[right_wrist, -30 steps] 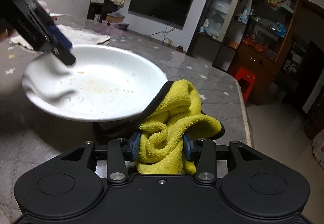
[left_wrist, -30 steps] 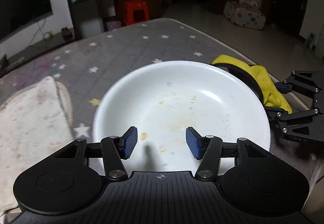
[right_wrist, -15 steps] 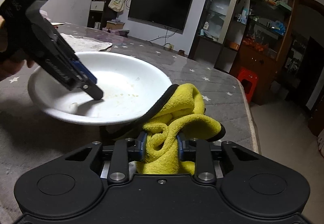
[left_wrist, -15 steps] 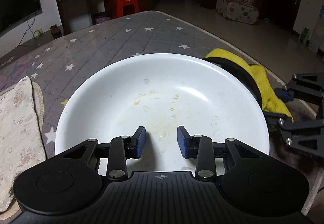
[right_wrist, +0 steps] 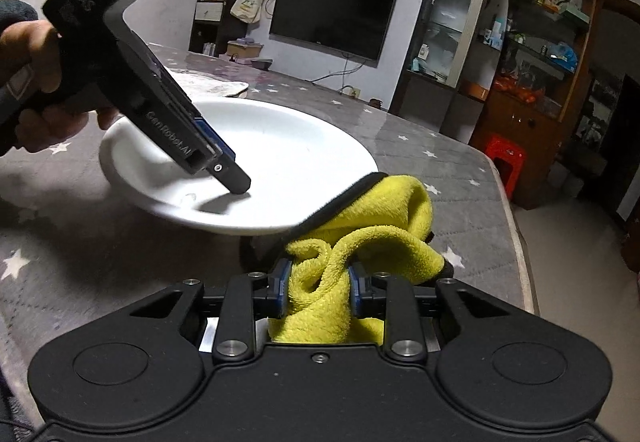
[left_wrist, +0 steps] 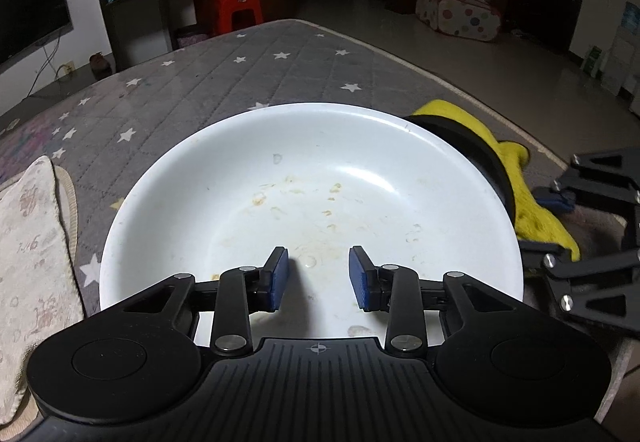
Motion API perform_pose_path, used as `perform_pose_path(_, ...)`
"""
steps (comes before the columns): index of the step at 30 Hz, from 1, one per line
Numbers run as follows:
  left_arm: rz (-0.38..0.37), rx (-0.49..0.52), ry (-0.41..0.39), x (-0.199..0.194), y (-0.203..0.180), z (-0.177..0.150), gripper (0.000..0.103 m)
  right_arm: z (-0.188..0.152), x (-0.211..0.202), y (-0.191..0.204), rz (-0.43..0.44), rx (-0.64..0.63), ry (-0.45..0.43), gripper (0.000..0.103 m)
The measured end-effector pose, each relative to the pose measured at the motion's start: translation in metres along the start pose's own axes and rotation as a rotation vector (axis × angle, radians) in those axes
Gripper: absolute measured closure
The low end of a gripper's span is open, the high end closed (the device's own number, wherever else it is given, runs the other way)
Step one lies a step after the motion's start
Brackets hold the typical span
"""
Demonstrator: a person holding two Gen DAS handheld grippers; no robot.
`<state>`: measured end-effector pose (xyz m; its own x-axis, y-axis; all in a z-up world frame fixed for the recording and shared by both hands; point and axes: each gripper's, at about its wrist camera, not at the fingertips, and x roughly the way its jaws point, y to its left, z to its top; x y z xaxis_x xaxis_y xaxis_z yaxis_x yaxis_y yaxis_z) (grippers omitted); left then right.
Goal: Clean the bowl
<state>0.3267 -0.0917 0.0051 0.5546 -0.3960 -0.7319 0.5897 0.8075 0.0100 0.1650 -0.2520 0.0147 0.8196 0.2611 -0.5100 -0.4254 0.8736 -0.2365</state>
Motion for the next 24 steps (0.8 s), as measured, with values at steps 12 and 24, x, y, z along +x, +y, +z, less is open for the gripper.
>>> perform_pose_path(12,-0.033,0.032,-0.002,-0.001,-0.001,0.000,0.069,0.011,0.032,-0.023,0.048,-0.118,0.000,0.073)
perform_pose_path(24,-0.041,0.041,0.000,-0.002,-0.001,-0.001,0.069,0.018,0.053,-0.034,0.071,-0.254,-0.015,0.073)
